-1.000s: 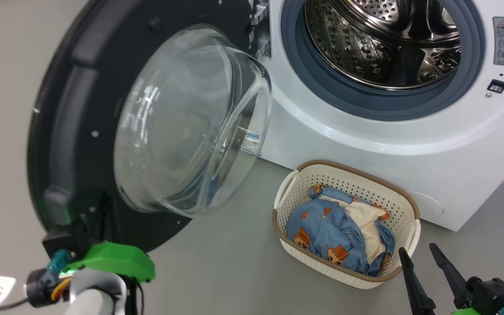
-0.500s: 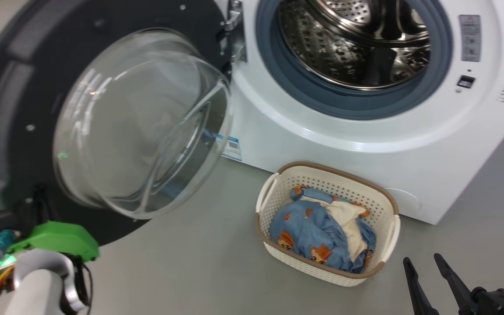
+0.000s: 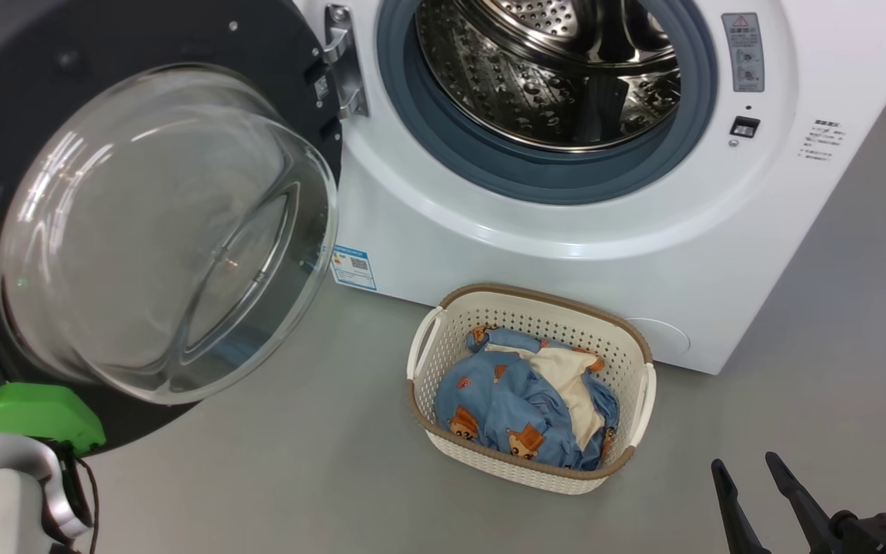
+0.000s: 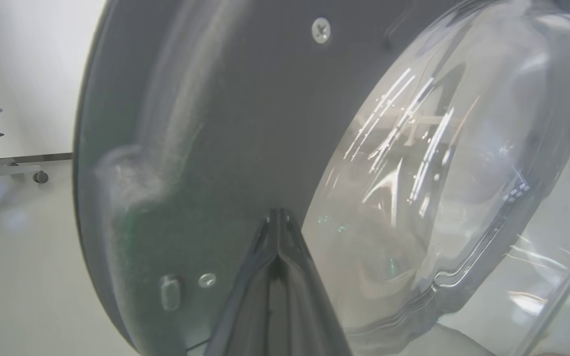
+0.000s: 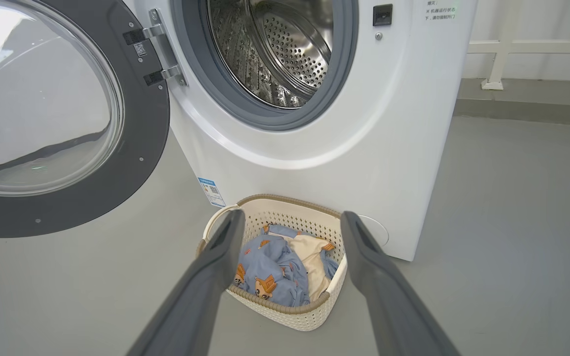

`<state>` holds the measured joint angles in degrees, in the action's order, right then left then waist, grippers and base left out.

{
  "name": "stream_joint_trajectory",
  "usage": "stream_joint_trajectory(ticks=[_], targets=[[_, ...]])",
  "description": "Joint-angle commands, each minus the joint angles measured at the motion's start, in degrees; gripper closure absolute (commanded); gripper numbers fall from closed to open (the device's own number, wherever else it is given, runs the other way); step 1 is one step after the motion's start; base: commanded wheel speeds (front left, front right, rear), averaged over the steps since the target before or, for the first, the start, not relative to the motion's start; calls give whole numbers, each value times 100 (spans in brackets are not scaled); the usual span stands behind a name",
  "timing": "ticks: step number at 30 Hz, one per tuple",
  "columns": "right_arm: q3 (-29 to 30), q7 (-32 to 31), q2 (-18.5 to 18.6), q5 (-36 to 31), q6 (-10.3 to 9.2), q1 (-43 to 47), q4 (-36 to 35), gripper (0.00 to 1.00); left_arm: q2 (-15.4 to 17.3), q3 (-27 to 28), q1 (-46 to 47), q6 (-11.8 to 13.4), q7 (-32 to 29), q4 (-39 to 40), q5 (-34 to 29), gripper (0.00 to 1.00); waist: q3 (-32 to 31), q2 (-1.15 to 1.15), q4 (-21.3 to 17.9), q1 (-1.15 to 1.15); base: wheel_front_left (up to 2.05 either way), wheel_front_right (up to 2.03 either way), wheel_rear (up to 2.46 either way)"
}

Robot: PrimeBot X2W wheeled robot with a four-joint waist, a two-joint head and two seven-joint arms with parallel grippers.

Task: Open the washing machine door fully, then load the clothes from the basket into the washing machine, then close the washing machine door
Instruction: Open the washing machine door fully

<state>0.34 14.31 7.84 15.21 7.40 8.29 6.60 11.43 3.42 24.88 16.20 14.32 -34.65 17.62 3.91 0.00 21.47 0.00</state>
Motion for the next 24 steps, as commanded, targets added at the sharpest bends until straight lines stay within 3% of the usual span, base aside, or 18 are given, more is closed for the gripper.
stream_joint_trajectory(ticks=[1, 16, 24], targets=[[-163, 69, 116, -7, 9, -98, -145, 0, 308, 312, 306, -20, 67, 88, -125, 100, 19, 0, -49, 0, 0, 0, 0], [-146, 69, 147, -15, 9, -120, -147, 0, 237, 936, 451, -189, 67, -127, -617, 100, 41, 0, -125, 0, 0, 0, 0], [-131, 69, 126, -15, 9, -142, -148, 0, 52, 1153, 408, -353, 68, 174, -703, 100, 34, 0, -103, 0, 0, 0, 0]])
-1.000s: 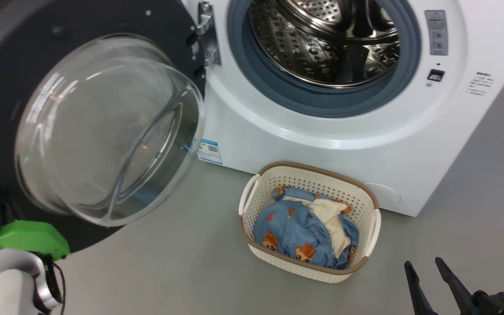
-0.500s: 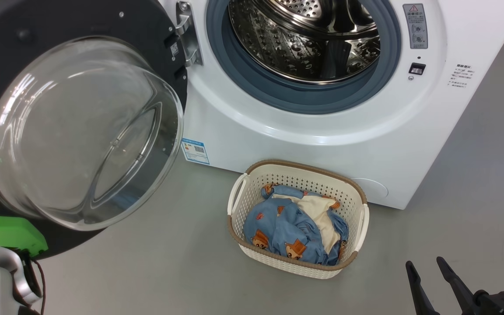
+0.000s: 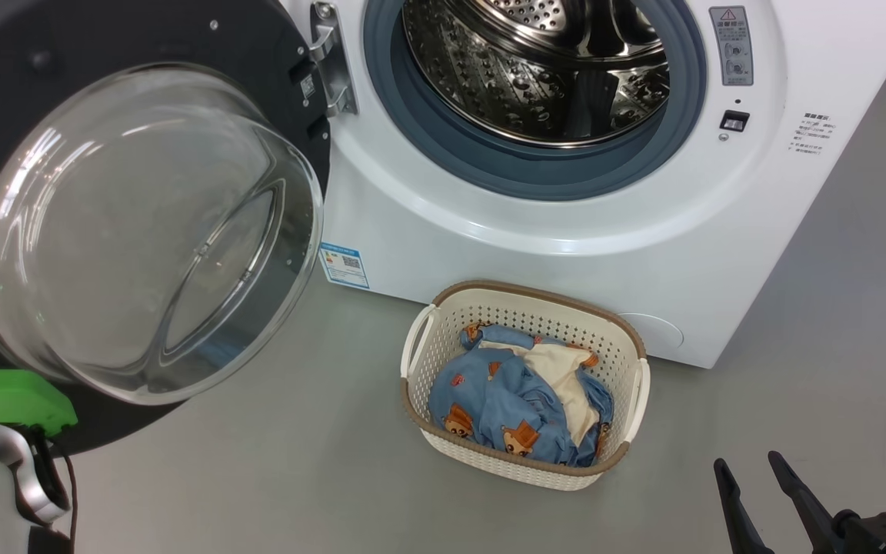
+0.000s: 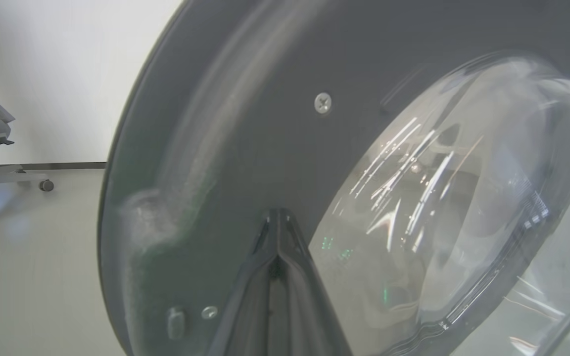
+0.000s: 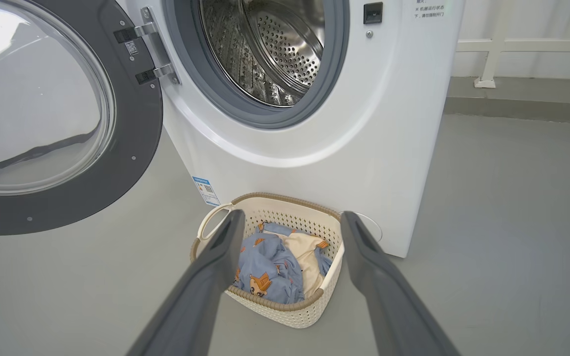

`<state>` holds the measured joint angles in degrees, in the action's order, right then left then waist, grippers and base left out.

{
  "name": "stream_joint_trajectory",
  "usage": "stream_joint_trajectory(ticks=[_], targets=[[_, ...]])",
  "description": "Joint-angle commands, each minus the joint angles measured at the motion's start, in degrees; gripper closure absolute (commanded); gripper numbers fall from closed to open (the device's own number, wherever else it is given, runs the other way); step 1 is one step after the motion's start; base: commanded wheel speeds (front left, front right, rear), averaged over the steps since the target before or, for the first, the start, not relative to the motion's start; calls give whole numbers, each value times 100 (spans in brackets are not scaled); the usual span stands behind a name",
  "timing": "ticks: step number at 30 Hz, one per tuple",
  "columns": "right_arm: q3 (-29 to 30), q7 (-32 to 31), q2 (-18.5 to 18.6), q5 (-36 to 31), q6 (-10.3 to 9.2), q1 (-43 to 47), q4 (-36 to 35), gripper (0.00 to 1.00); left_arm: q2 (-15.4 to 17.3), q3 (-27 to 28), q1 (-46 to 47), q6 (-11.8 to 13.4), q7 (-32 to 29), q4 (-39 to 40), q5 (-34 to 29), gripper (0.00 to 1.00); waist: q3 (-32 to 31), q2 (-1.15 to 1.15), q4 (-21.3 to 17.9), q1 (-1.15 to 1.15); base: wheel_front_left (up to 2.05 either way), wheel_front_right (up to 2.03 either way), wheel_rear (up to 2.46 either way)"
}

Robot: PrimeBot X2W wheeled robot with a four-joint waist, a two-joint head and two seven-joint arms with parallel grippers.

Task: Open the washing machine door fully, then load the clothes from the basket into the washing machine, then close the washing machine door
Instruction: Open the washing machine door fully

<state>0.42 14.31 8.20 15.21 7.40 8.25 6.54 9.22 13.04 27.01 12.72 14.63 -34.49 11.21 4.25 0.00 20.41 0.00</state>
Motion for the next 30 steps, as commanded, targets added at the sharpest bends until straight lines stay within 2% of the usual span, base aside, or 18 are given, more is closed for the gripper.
stream_joint_trajectory(ticks=[1, 14, 20, 21, 23, 24, 26, 30], targets=[[-137, 69, 82, -18, 9, -141, -143, 0, 241, 210, 175, -37, 37, 214, -77, 100, -1, 0, 9, 0, 0, 0, 0], [-135, 69, 28, -25, 9, -154, -128, 0, -253, 389, -183, -391, 37, 1203, -198, 100, -42, 0, 70, 0, 0, 0, 0], [-119, 69, 0, -28, 9, -125, -134, 0, -485, 225, -542, -574, 37, 1913, -228, 100, -85, 0, 87, 0, 0, 0, 0], [-116, 69, -3, -26, 9, -122, -134, 0, -511, 175, -608, -605, 37, 1991, -222, 78, -92, 0, 92, 0, 0, 0, 0], [-122, 69, -6, -18, 9, -122, -133, 0, -552, 81, -717, -660, 37, 2158, -188, 55, -99, 0, 99, 0, 0, 0, 0], [-135, 69, -6, -10, 9, -128, -129, 0, -580, -21, -816, -701, 37, 2298, -156, 14, -112, 0, 100, 0, 0, 0, 0], [-139, 69, -9, -5, 9, -134, -126, 0, -601, -133, -918, -725, 37, 2389, -95, 2, -125, 0, 101, 0, 0, 0, 0], [-157, 69, -5, 2, 9, -124, -115, 0, -621, -356, -1070, -725, 37, 2492, -23, 0, -162, 0, 90, 0, 0, 0, 0]])
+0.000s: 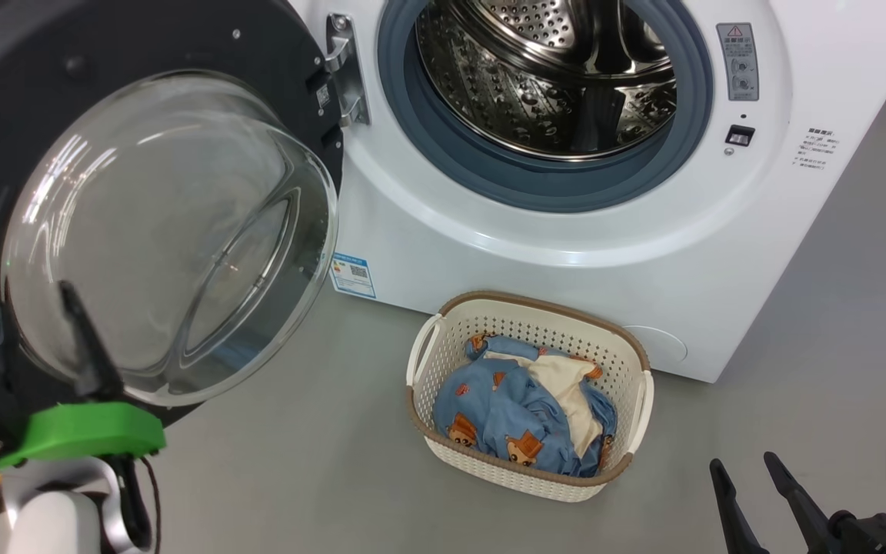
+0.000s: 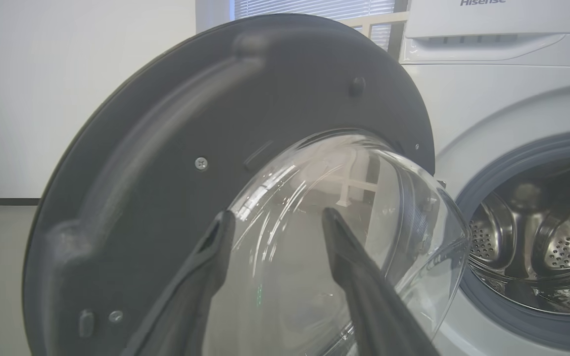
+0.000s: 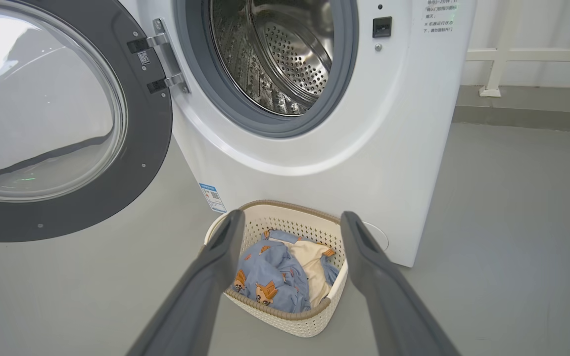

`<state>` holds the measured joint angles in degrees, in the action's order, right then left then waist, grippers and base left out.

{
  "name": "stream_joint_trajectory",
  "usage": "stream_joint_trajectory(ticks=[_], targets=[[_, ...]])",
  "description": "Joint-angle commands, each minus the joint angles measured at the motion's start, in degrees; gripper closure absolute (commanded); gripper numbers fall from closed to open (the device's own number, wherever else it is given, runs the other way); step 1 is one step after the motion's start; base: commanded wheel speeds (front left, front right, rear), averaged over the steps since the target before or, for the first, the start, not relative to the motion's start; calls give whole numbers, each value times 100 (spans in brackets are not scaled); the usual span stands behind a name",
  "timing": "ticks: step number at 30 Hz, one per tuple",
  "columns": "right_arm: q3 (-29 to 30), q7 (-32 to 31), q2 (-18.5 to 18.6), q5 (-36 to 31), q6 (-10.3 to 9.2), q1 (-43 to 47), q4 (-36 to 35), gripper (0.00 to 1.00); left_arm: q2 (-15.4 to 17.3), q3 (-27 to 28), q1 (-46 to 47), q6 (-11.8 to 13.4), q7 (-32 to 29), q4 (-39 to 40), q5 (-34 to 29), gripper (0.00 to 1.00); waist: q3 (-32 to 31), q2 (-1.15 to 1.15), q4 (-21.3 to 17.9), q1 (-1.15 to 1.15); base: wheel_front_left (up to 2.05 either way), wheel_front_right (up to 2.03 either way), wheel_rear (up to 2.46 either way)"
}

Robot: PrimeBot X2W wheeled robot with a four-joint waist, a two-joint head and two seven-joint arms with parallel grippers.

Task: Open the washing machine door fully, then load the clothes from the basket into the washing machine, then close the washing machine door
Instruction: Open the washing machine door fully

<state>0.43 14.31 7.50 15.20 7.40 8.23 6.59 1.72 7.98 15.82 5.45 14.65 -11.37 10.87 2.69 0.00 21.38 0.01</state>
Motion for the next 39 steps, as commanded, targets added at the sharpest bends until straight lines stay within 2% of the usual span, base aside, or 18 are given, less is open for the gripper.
stream_joint_trajectory(ticks=[1, 4, 14, 24, 30, 39], targets=[[-165, 69, 68, 3, 9, -122, -121, 0, 127, 96, 9, 3, 35, 190, 22, 0, -15, 0, -18, 0, 0, 0, 0], [-182, 69, 76, 2, 9, -132, -127, 0, 123, -73, -110, 10, 35, 212, -32, 0, -31, 0, -70, 0, 0, 0, 0], [-172, 69, 72, -25, 9, -202, -171, 0, 118, -437, -510, -226, 35, 509, 124, 0, 14, 0, -440, 0, 0, 0, 0], [-190, 69, 93, -55, 9, -285, -216, 0, 117, -780, -1094, -405, 35, 666, 201, 0, 94, 0, -1070, 0, 0, 0, 0], [-212, 69, 132, -53, 9, -287, -225, 0, 116, -769, -1409, -463, 35, 755, 243, 0, 93, 0, -1436, 0, 0, 0, 0], [-261, 69, 222, -42, 9, -287, -231, 0, 116, -578, -1721, -683, 35, 873, 355, 0, 68, 0, -1869, 0, 0, 0, 0]])
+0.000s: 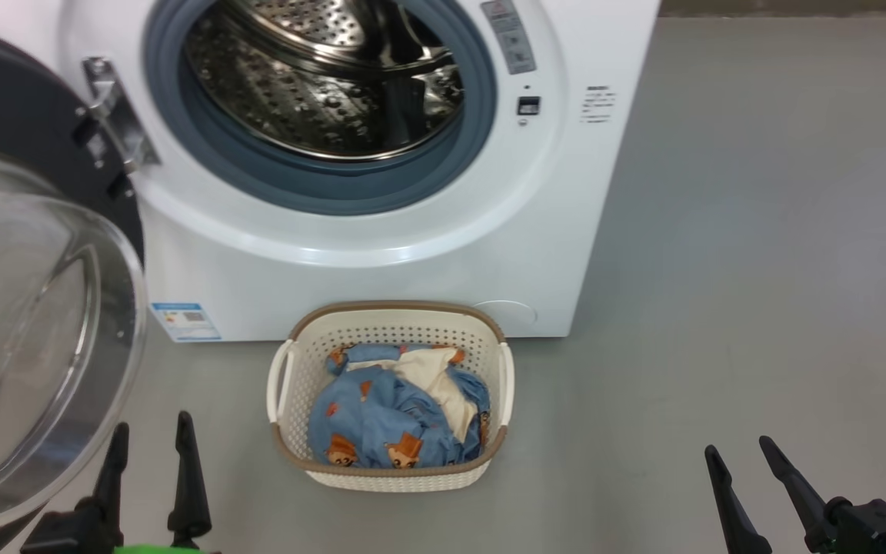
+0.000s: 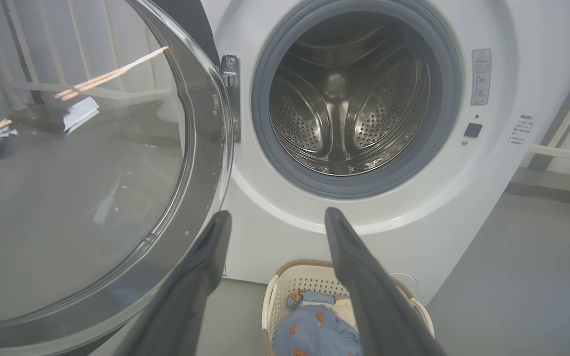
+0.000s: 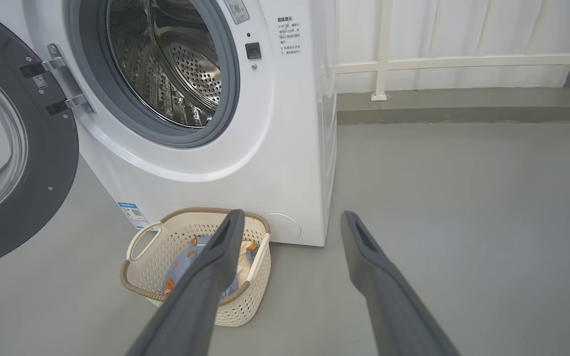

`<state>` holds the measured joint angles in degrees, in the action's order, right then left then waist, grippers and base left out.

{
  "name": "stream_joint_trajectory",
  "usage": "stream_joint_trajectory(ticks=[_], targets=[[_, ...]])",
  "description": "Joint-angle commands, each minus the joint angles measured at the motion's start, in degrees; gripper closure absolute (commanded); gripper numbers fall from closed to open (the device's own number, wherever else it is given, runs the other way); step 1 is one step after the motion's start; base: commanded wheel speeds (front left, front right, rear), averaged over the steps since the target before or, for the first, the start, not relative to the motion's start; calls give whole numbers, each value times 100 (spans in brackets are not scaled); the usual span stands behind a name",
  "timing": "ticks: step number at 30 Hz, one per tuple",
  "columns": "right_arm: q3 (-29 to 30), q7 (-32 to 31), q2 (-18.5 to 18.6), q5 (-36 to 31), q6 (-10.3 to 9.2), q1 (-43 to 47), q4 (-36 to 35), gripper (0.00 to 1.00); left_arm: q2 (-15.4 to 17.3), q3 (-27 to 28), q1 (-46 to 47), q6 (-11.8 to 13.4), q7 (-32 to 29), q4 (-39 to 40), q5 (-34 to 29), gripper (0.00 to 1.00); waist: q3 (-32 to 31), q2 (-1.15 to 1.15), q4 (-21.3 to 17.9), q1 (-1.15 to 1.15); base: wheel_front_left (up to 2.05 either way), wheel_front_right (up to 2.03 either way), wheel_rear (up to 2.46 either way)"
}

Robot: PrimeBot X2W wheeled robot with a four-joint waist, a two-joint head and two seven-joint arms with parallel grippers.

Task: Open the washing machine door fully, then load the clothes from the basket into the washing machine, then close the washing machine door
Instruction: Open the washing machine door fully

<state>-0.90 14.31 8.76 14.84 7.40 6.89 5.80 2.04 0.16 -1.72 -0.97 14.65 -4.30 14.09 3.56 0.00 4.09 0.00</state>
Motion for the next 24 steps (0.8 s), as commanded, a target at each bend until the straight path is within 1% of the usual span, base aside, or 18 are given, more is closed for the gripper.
stream_joint_trajectory(ticks=[1, 5, 10, 24], targets=[[-130, 69, 101, -5, 9, -151, -150, 0, 84, 218, -6, -74, 35, 161, 47, 0, -31, 0, -181, 0, 0, 0, 0], [-150, 69, 110, 6, 9, -134, -140, 0, 84, 220, -167, -152, 35, 117, 75, 0, -78, 0, -307, 0, 0, 0, 0], [-152, 69, 111, 19, 9, -99, -137, 0, 84, 248, -283, -233, 35, 89, 120, 0, -116, 0, -364, 0, 0, 0, 0], [-71, 69, 8, 3, 9, -27, -125, 0, 84, 368, -501, -456, 35, -83, 88, 0, -304, 0, -289, 0, 0, 0, 0]])
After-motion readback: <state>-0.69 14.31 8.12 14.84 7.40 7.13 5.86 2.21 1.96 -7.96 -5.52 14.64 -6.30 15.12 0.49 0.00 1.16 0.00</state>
